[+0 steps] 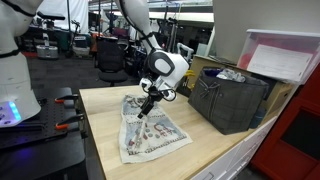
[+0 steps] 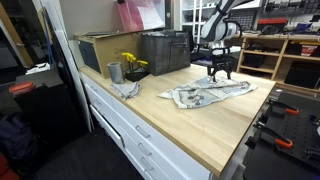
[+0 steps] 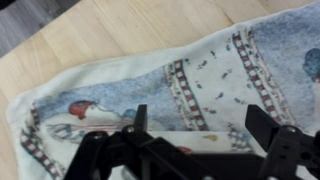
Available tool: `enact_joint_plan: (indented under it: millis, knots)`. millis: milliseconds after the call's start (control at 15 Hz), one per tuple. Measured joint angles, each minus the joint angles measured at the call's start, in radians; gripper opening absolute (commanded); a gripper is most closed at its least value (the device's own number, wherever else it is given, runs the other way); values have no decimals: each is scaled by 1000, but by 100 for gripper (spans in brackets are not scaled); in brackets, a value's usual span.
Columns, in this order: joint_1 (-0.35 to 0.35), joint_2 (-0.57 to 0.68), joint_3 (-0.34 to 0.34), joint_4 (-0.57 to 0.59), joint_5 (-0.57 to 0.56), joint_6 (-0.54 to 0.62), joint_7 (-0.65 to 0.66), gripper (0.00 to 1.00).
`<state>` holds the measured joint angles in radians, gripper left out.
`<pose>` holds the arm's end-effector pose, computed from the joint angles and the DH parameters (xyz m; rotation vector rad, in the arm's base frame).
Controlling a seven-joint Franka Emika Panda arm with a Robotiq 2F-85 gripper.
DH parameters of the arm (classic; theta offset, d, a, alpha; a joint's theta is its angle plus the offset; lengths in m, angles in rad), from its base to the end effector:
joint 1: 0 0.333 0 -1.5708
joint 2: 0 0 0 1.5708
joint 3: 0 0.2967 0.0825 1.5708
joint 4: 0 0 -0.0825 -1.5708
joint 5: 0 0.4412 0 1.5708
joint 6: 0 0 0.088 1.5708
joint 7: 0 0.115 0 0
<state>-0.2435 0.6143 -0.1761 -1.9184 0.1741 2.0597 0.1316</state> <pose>0.5375 -0.2365 0.0758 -2.8136 0.9658 0.6804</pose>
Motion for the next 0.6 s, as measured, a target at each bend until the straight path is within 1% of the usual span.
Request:
enact_joint_plan:
  millis: [400, 600]
  knots:
    - [151, 27, 85, 23, -108, 106, -11, 100]
    - [205, 31, 112, 34, -149, 160, -17, 100]
